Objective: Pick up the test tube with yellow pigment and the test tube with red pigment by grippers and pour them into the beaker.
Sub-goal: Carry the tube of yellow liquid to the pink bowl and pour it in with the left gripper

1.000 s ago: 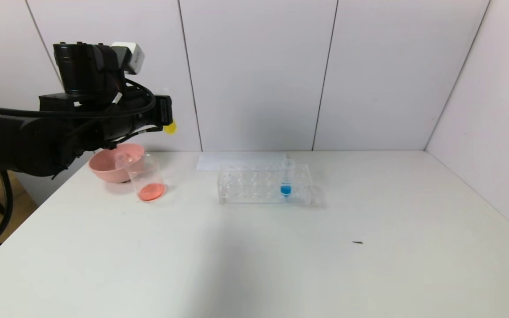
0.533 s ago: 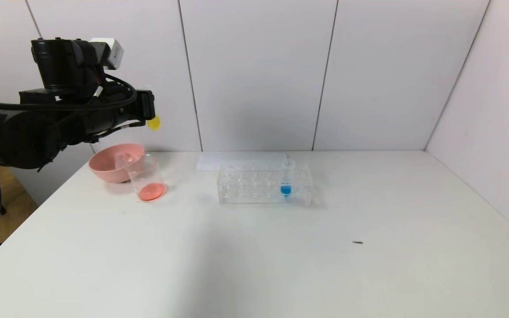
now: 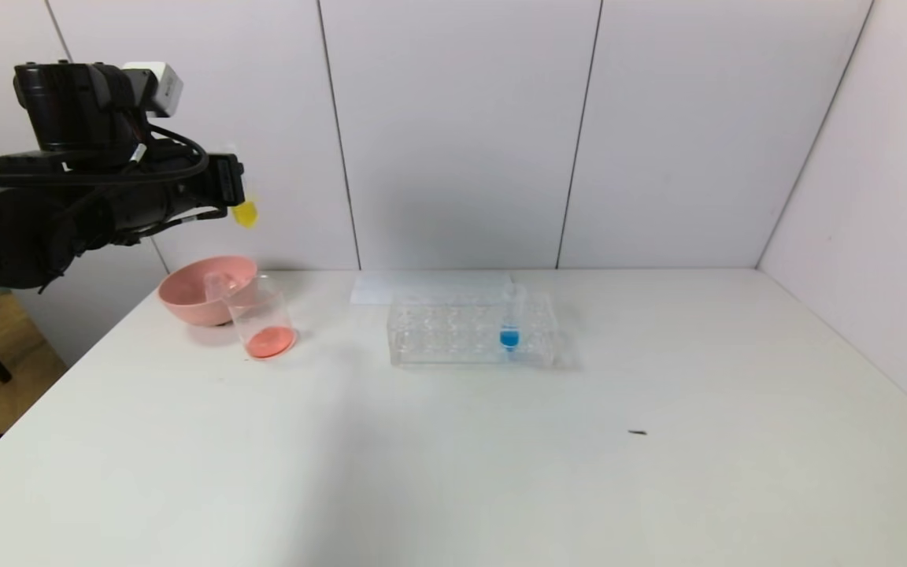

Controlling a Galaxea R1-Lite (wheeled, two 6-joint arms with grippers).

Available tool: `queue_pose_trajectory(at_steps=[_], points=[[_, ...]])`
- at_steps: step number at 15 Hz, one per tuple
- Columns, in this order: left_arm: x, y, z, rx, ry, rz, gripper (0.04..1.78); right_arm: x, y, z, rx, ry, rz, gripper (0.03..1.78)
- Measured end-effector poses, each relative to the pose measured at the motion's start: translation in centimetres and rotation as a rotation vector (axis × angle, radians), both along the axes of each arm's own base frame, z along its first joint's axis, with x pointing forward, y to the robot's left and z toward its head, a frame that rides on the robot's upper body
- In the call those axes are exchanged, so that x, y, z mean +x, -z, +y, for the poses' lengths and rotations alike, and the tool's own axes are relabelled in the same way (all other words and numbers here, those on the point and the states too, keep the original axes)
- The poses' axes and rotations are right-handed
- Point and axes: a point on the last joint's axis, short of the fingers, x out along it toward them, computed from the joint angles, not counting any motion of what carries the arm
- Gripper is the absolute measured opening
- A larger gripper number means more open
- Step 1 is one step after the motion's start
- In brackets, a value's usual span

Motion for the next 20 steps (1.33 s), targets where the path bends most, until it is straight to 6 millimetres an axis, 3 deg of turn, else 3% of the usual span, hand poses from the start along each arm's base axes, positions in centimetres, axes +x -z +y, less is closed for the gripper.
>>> queue_pose_trajectory(at_steps=[20], points=[[0.4, -0.9, 4.9, -0.005, -0.060, 0.004, 0.44, 0.0, 0.0, 0.0, 0.000, 0.000, 0.000, 1.70]])
